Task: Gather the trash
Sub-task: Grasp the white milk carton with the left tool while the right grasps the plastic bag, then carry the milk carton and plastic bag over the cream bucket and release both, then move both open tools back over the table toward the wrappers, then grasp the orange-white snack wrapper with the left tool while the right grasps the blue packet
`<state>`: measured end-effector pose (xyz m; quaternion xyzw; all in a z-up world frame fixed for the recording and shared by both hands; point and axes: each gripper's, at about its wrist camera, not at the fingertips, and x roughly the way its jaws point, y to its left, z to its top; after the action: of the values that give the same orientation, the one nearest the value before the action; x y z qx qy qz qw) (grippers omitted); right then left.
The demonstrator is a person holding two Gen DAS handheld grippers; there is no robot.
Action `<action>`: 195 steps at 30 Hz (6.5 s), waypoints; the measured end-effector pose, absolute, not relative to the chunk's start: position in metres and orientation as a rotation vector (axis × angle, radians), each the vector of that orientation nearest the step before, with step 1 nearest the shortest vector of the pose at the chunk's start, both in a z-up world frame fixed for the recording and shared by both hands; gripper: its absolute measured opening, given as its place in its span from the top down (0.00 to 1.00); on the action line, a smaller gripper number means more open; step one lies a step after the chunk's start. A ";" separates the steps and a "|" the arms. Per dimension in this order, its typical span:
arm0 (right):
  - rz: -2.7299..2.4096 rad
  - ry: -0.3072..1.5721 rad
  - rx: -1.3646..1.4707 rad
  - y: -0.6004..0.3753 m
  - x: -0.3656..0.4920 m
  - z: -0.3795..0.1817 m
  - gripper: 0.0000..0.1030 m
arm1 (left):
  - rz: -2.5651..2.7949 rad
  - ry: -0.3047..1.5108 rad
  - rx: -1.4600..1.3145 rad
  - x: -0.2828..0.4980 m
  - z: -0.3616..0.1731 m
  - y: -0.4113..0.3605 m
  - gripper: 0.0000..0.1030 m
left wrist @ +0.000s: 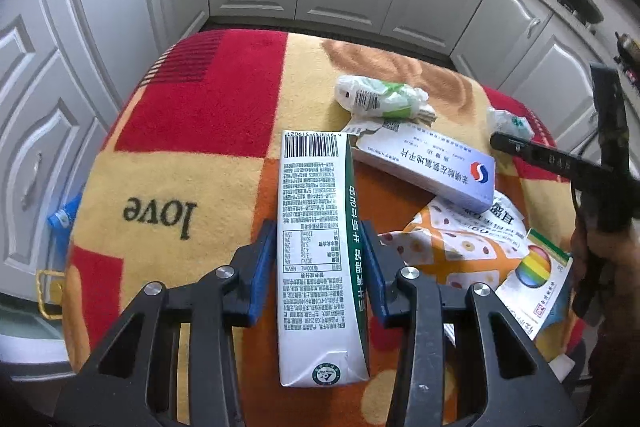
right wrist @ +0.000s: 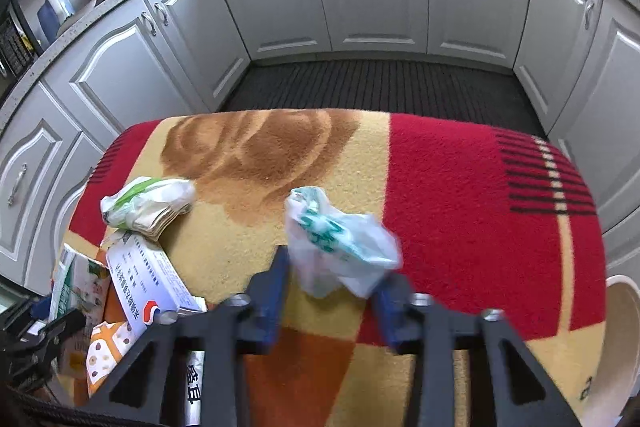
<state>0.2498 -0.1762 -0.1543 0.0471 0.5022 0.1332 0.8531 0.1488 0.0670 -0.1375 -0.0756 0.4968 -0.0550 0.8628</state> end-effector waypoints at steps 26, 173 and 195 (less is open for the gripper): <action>0.249 0.842 0.139 -0.263 0.068 -0.079 0.74 | -0.325 0.828 -0.052 0.086 -0.039 -0.042 0.63; 0.130 0.922 0.185 -0.277 0.053 -0.103 0.28 | -0.269 0.942 -0.055 0.096 -0.085 -0.016 0.40; 0.218 1.046 0.183 -0.242 0.071 -0.143 0.27 | -0.295 0.967 0.105 0.135 -0.133 -0.031 0.35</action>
<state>0.0709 -0.2423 -0.1434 0.0872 0.4976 0.1035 0.8568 0.1349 -0.0309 -0.1326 0.0503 0.4628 -0.1412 0.8737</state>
